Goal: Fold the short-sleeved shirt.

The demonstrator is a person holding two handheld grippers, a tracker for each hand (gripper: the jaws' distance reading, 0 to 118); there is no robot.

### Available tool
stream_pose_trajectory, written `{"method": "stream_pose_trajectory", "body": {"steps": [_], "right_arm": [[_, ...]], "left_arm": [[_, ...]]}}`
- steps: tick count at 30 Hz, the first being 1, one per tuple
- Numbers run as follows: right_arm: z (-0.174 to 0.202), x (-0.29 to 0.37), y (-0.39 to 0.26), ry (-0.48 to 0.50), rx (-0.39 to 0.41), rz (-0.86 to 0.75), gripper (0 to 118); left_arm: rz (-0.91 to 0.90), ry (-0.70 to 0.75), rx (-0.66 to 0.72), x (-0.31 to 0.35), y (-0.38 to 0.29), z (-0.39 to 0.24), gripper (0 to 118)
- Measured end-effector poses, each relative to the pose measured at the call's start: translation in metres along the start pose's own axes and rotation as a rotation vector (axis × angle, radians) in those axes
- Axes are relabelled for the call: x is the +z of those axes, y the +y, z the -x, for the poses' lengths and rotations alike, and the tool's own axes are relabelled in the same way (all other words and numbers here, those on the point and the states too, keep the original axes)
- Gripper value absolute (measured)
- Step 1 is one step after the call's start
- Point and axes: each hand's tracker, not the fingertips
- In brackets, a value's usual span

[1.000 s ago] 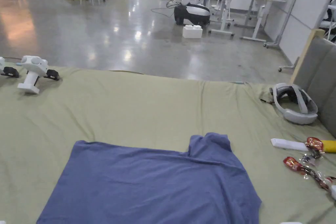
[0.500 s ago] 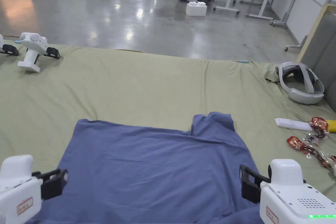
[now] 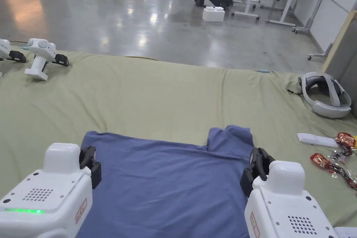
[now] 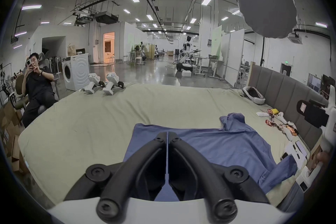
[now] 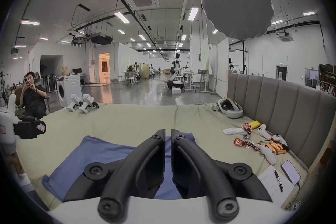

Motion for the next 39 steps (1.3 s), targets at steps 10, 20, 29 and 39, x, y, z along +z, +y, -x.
{"method": "stream_pose_trajectory", "body": {"steps": [10, 20, 29, 39], "right_arm": [[-0.003, 0.001, -0.012, 0.012, -0.004, 0.039, 8], [-0.005, 0.000, -0.032, 0.016, -0.001, 0.098, 8], [-0.002, -0.021, -0.031, 0.033, 0.009, 0.123, 8], [-0.012, -0.066, -0.045, 0.011, 0.020, 0.216, 8]], "left_arm": [[0.087, 0.004, 0.006, -0.005, -0.024, 0.035, 2], [0.165, 0.055, 0.015, -0.001, -0.039, 0.065, 2], [0.240, 0.022, 0.000, -0.073, -0.016, 0.072, 2], [0.522, 0.021, 0.058, -0.260, 0.021, 0.102, 14]]}}
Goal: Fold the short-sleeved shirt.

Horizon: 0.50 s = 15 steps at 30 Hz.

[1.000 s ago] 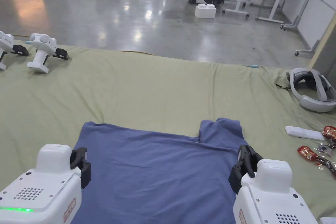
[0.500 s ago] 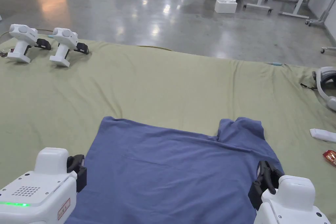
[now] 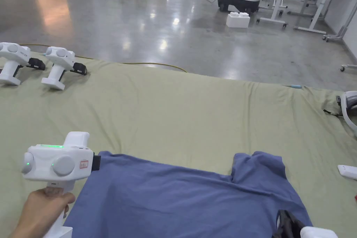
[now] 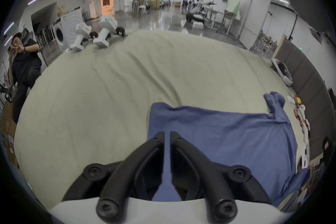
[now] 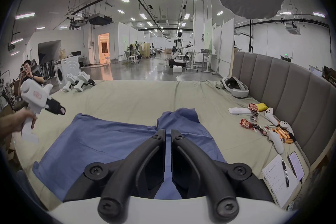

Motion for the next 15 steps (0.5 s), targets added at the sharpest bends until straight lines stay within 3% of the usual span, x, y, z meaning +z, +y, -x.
{"method": "stream_pose_trajectory", "body": {"steps": [6, 12, 15], "right_arm": [[-0.014, -0.024, -0.014, -0.037, 0.014, 0.080, 8], [-0.034, -0.042, -0.027, -0.086, -0.001, 0.144, 8], [-0.045, -0.048, -0.031, -0.106, -0.013, 0.169, 8]], "left_arm": [[0.137, -0.020, 0.054, -0.074, 0.046, 0.013, 68], [0.302, 0.057, 0.004, -0.120, 0.043, 0.005, 70], [0.258, 0.105, -0.012, -0.115, 0.043, -0.010, 67]]}}
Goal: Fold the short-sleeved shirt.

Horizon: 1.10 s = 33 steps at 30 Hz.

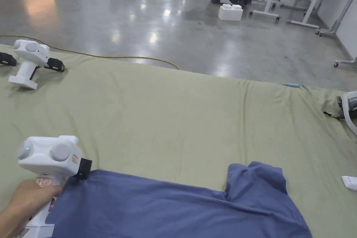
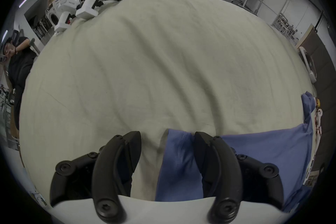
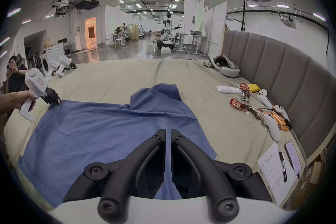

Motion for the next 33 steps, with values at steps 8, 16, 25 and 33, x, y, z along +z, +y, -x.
{"method": "stream_pose_trajectory", "body": {"steps": [8, 16, 25, 33], "right_arm": [[-0.032, -0.056, 0.033, -0.036, -0.064, 0.098, 9], [-0.072, -0.180, 0.083, 0.025, -0.068, 0.339, 64], [-0.060, -0.249, 0.065, 0.067, 0.007, 0.605, 56], [-0.049, -0.240, 0.066, 0.062, 0.040, 0.485, 6]], "left_arm": [[-0.082, 0.027, -0.107, 0.002, -0.017, -0.022, 8], [-0.168, -0.015, -0.072, 0.030, -0.022, 0.007, 6], [-0.217, 0.002, -0.118, 0.047, -0.025, 0.006, 6], [-0.238, -0.005, -0.097, 0.057, -0.033, 0.005, 6]]}}
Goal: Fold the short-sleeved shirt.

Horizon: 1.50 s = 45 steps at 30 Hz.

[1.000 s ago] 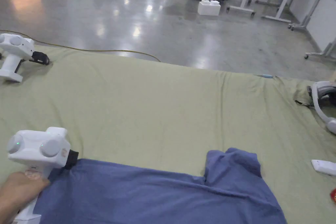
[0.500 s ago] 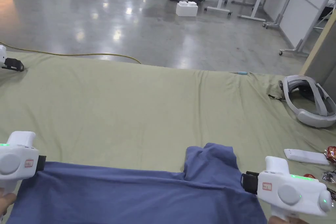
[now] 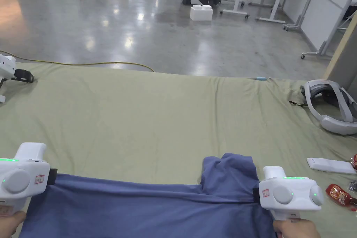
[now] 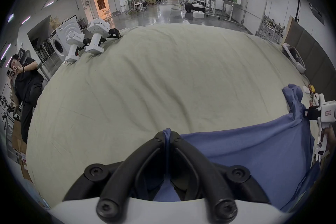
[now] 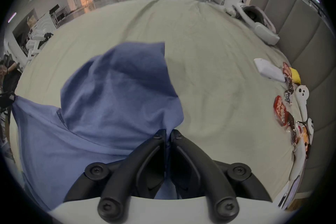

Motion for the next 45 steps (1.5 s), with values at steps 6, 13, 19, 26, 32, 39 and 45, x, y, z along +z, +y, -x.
{"method": "stream_pose_trajectory", "body": {"steps": [6, 13, 19, 26, 32, 39, 45], "right_arm": [[0.006, 0.071, 0.005, -0.017, 0.008, -0.234, 6], [0.010, 0.176, 0.030, -0.001, 0.040, -0.442, 6], [0.009, 0.271, 0.061, 0.000, 0.043, -0.619, 6], [0.006, 0.350, 0.108, -0.032, 0.061, -0.749, 6], [0.004, 0.397, 0.168, -0.060, 0.067, -0.817, 6], [0.017, 0.447, 0.226, -0.110, 0.082, -0.896, 6], [0.024, 0.459, 0.245, -0.146, 0.089, -0.932, 6]], "left_arm": [[-0.068, -0.023, 0.020, 0.036, 0.007, 0.007, 6], [-0.211, -0.033, 0.101, 0.118, 0.024, 0.027, 6], [-0.355, -0.031, 0.100, 0.196, 0.060, 0.039, 6], [-0.482, -0.016, 0.109, 0.272, 0.121, 0.045, 6], [-0.561, 0.004, 0.098, 0.318, 0.185, 0.044, 6], [-0.633, 0.041, 0.084, 0.353, 0.250, 0.044, 6], [-0.663, 0.054, 0.101, 0.355, 0.274, 0.051, 6]]}}
